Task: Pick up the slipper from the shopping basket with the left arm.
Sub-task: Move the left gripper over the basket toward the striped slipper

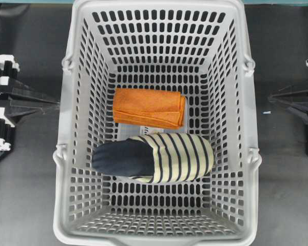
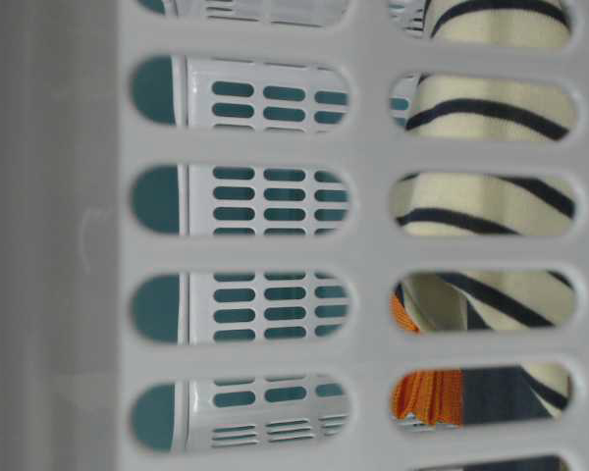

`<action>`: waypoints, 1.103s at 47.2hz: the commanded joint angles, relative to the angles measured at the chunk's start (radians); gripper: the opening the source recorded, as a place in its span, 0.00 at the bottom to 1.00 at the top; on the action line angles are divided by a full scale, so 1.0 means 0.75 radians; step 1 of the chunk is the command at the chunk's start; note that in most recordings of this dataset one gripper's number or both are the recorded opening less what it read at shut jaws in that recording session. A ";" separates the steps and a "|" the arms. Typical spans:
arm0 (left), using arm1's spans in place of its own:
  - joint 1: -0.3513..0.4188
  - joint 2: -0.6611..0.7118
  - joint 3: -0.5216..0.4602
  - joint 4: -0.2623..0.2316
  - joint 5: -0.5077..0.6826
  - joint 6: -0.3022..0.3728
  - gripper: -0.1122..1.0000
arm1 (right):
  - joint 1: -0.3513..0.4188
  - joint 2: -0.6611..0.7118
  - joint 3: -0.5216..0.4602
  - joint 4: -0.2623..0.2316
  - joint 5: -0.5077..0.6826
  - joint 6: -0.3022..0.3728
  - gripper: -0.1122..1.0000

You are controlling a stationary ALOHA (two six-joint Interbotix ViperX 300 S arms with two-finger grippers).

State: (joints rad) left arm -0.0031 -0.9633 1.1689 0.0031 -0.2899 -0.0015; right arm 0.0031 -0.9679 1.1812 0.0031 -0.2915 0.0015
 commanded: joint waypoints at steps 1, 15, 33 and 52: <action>0.000 0.027 -0.065 0.053 0.096 -0.043 0.15 | 0.004 0.014 -0.006 0.002 -0.010 0.010 0.10; -0.027 0.178 -0.458 0.055 0.691 -0.117 0.10 | 0.025 -0.022 0.002 0.012 0.020 0.010 0.10; -0.080 0.648 -0.998 0.055 1.178 -0.115 0.10 | 0.025 -0.025 0.002 0.016 0.076 0.012 0.10; -0.115 1.152 -1.466 0.055 1.620 -0.117 0.10 | 0.025 -0.027 0.008 0.016 0.092 0.022 0.10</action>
State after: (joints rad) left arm -0.0859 -0.1411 0.1549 0.0414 0.8851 -0.0859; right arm 0.0215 -0.9925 1.1934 0.0107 -0.2178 0.0123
